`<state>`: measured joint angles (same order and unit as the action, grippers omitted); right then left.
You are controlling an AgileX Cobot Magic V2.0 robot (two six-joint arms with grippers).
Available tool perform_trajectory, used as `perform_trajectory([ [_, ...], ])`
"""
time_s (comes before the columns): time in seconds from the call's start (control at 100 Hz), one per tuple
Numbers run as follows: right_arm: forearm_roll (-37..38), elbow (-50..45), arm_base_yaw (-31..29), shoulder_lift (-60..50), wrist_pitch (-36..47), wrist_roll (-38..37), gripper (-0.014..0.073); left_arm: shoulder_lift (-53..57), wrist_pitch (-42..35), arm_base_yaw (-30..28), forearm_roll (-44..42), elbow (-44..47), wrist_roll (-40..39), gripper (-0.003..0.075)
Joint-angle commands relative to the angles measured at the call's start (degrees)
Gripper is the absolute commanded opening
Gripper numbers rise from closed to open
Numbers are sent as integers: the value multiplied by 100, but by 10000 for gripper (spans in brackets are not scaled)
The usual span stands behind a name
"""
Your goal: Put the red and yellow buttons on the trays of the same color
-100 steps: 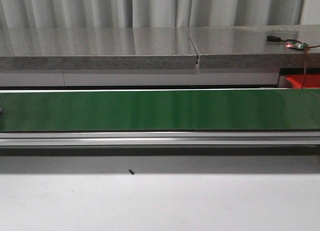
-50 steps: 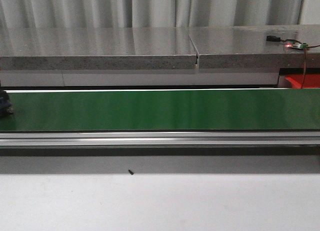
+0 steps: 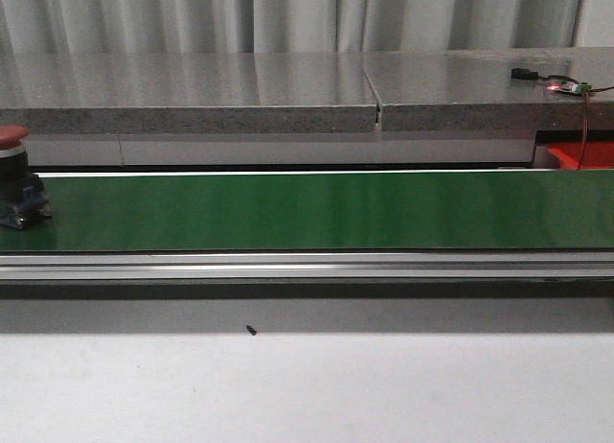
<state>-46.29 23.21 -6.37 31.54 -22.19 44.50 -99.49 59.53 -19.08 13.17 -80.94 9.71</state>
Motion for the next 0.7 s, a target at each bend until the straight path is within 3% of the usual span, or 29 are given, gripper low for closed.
perform_trajectory([
  [0.0, -151, 159, 8, 2, 234, 20, -59, 251, -35, 35, 163, -131, 22, 514],
  [0.06, -151, 159, 8, 2, 234, 20, -59, 262, -48, 35, 213, -131, 22, 543],
  [0.2, -151, 159, 8, 2, 228, 20, -59, 507, -247, 35, 622, -131, 323, 529],
  [0.34, -151, 159, 8, 2, 210, 20, -59, 966, -317, 86, 1003, -131, 678, 462],
  [0.44, -151, 159, 8, 2, 210, 20, -59, 1294, -317, 286, 1014, -131, 799, 353],
  [0.63, -151, 159, 8, 2, 210, 20, -59, 1767, -319, 898, 995, -131, 921, -19],
  [0.69, -151, 159, 8, 2, 210, 20, -59, 1906, -319, 1117, 995, -104, 921, -19],
])
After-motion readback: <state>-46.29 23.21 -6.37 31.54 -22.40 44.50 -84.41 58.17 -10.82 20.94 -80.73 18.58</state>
